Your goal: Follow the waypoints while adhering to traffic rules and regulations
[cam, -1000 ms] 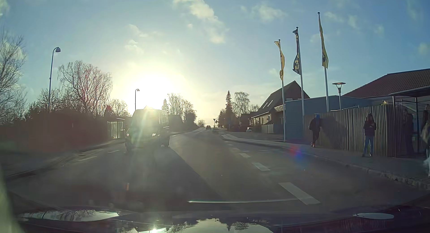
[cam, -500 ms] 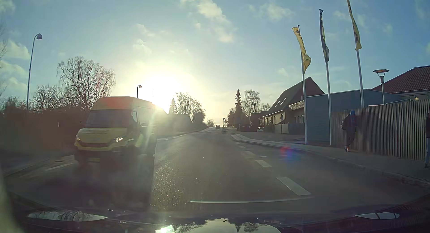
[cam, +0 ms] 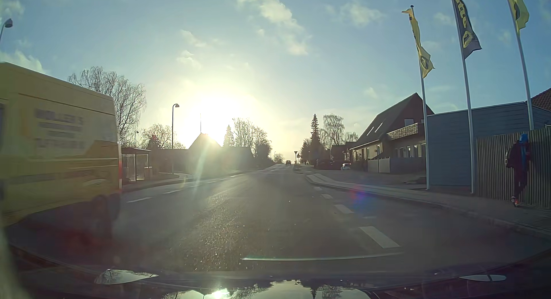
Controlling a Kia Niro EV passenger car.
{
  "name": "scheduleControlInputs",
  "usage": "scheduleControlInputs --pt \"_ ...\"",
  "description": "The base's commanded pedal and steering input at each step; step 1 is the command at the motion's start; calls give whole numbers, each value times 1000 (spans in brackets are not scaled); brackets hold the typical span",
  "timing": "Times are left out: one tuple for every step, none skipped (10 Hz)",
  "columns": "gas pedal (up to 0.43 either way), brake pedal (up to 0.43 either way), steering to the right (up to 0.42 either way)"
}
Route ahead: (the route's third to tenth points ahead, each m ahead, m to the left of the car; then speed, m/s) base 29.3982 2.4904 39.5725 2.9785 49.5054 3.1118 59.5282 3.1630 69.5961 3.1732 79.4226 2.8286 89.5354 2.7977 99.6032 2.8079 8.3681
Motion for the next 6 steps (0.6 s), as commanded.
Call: scheduleControlInputs --pt "441 0 -20" --pt "441 0 -19" --pt "441 0 -19" --pt "441 0 -15" --pt "441 0 -9" --pt "421 0 -7"
